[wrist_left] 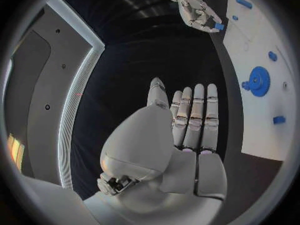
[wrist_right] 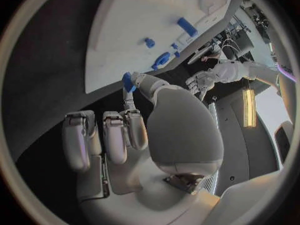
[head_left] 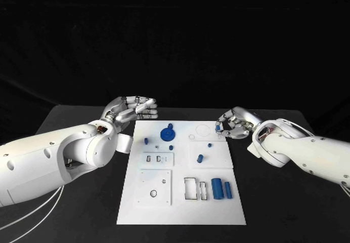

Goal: Assemble the parts on the task board

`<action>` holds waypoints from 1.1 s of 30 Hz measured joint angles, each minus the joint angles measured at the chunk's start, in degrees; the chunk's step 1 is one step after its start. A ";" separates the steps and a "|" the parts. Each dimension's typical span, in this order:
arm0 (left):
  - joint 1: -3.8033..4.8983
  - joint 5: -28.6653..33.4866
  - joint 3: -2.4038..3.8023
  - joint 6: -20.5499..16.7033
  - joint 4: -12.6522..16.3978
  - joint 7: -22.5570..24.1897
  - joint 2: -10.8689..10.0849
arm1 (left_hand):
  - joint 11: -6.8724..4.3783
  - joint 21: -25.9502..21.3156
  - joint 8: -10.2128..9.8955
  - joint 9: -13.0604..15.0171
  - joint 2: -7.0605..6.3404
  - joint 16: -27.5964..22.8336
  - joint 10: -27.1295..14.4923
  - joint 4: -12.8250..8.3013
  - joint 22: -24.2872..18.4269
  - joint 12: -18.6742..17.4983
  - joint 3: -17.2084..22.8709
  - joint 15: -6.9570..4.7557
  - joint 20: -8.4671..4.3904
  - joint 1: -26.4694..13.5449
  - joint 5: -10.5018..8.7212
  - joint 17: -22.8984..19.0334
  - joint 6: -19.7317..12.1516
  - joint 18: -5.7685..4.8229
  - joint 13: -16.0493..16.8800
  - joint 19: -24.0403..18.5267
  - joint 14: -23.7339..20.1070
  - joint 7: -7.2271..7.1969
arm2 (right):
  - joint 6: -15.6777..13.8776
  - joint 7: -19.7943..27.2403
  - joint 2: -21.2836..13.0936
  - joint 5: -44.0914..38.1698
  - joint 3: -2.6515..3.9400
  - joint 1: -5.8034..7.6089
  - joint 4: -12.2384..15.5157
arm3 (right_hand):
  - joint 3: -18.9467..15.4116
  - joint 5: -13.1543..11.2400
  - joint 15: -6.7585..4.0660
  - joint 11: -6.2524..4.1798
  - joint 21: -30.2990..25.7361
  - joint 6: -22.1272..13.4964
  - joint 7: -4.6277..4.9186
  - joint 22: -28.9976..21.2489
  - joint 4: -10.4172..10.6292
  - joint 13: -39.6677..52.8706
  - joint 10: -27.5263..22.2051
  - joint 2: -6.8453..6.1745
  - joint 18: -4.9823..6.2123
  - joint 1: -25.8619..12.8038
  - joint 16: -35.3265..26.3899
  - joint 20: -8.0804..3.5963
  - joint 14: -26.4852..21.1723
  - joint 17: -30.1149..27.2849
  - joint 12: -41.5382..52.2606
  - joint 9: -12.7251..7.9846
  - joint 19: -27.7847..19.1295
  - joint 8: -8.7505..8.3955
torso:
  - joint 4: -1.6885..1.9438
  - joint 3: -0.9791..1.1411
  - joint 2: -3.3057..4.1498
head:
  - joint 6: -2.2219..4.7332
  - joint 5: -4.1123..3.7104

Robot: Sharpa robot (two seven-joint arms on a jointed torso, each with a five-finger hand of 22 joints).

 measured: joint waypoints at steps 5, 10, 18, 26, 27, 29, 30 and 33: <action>0.00 0.00 -0.03 0.03 -0.73 -0.10 0.44 | 0.00 0.00 0.00 0.00 0.00 0.00 0.00 0.01 0.00 0.00 -0.01 0.00 0.00 0.00 0.00 0.00 0.00 0.00 0.00 0.00 0.00 0.00 | -0.13 -4.60 0.48 -1.27 0.02 1.08 5.23 | 0.24 0.43 0.00 0.00 0.26 -0.10 -0.09 0.00 -0.24 0.00 0.00 0.34 0.00 -0.28 0.00 0.00 0.00 0.00 -0.08 -0.01 0.00 -0.14 | -0.10 -0.11 -0.35 | -0.32 0.31; 0.00 0.00 -0.08 0.08 -1.82 -0.22 1.22 | 0.00 0.00 0.00 0.00 0.00 0.00 0.00 0.16 0.00 0.00 -0.16 0.00 0.00 0.00 0.00 0.00 0.00 0.00 0.00 0.00 0.00 0.00 | -0.17 -9.13 3.45 -2.79 -0.01 1.36 8.62 | 0.24 0.43 0.00 0.00 0.26 -0.25 -0.14 -0.01 -0.24 -0.01 0.00 0.53 0.00 -0.38 0.00 0.00 0.00 0.00 -0.08 -0.03 0.00 -0.14 | -0.14 -0.25 -0.82 | -0.89 0.77; 0.00 0.01 -0.22 0.13 -3.33 -0.41 2.30 | 0.00 0.00 0.00 0.06 0.00 -0.22 0.00 0.16 0.00 0.00 -0.16 0.00 0.00 0.00 0.00 0.06 0.00 0.00 -0.01 0.00 0.00 0.00 | -0.19 -14.89 9.71 -7.22 -0.38 -0.07 10.09 | 0.23 0.43 0.00 0.00 0.26 -0.53 -0.07 -0.01 -0.24 -0.01 0.00 0.81 0.00 -0.67 0.00 0.00 0.00 0.00 -0.30 -0.04 0.00 -0.14 | -0.03 -0.65 -1.32 | -1.51 1.25; 0.00 0.01 -0.27 0.15 -3.83 -0.59 2.82 | 0.00 0.00 0.00 0.05 0.00 -0.22 0.00 0.16 0.01 0.00 -0.16 0.00 0.00 0.00 0.00 0.05 0.00 0.00 0.05 0.00 0.00 0.00 | -0.30 -18.12 13.40 -11.73 -0.66 -2.55 9.85 | 0.22 0.40 0.01 0.00 0.26 -0.84 -0.04 -0.02 -0.24 -0.02 0.00 0.87 0.00 -1.10 0.00 0.01 0.00 0.00 -0.30 -0.04 0.00 -0.13 | 0.04 -0.96 -1.55 | -1.90 1.72; 0.00 0.01 -0.27 0.15 -3.87 -0.61 2.86 | 0.00 0.00 0.00 0.05 0.00 -0.22 0.00 0.16 0.01 0.00 -0.16 0.00 0.00 0.00 0.00 0.05 0.00 0.00 0.05 0.00 0.00 0.00 | -0.31 -18.37 13.79 -12.15 -0.70 -2.83 9.76 | 0.22 0.40 0.01 0.01 0.26 -0.89 -0.07 -0.02 -0.24 -0.02 0.00 0.87 0.00 -1.27 0.00 0.01 0.00 0.01 -0.30 -0.04 0.00 -0.12 | 0.04 -0.99 -1.55 | -1.97 1.85; 0.00 0.01 -0.29 0.16 -3.94 -0.66 2.95 | 0.00 0.00 0.00 0.05 0.00 -0.22 0.00 0.16 0.01 0.00 -0.16 0.00 0.00 0.00 0.00 0.05 0.00 0.00 0.05 0.00 0.00 0.00 | -0.32 -18.89 14.64 -12.99 -0.82 -3.46 9.42 | 0.22 0.40 0.01 0.00 0.26 -0.90 -0.07 -0.02 -0.24 -0.02 0.00 0.65 0.00 -1.61 0.00 0.01 0.00 0.04 -0.30 -0.04 0.00 -0.12 | 0.04 -0.99 -1.55 | -2.04 1.95; 0.00 0.01 -0.31 0.17 -3.94 -0.68 2.97 | 0.00 0.00 0.00 0.05 0.00 -0.22 0.00 0.16 0.01 0.00 -0.16 0.00 0.00 0.00 0.00 0.05 0.00 0.00 0.05 0.00 0.00 0.00 | -0.33 -19.11 15.02 -13.31 -0.86 -3.71 9.19 | 0.22 0.39 0.01 0.00 0.26 -0.91 -0.07 -0.02 -0.24 -0.02 0.00 0.65 0.00 -1.61 0.00 0.01 0.00 0.04 -0.30 -0.04 0.00 -0.12 | 0.04 -0.99 -1.55 | -2.09 2.03; 0.00 0.01 -0.34 0.19 -3.96 -0.74 3.00 | 0.00 0.00 0.00 0.05 0.00 -0.22 0.00 0.16 0.01 0.00 -0.16 0.00 0.00 0.00 0.00 0.05 0.00 0.00 0.05 0.00 0.00 0.00 | -0.38 -19.73 16.24 -14.25 -1.00 -4.42 8.37 | 0.22 0.39 0.01 0.01 0.26 -0.97 -0.01 -0.02 -0.24 -0.02 0.00 0.58 0.00 -2.14 0.00 0.01 0.00 0.04 -0.30 -0.03 0.00 -0.01 | 0.03 -0.99 -1.55 | -2.19 2.29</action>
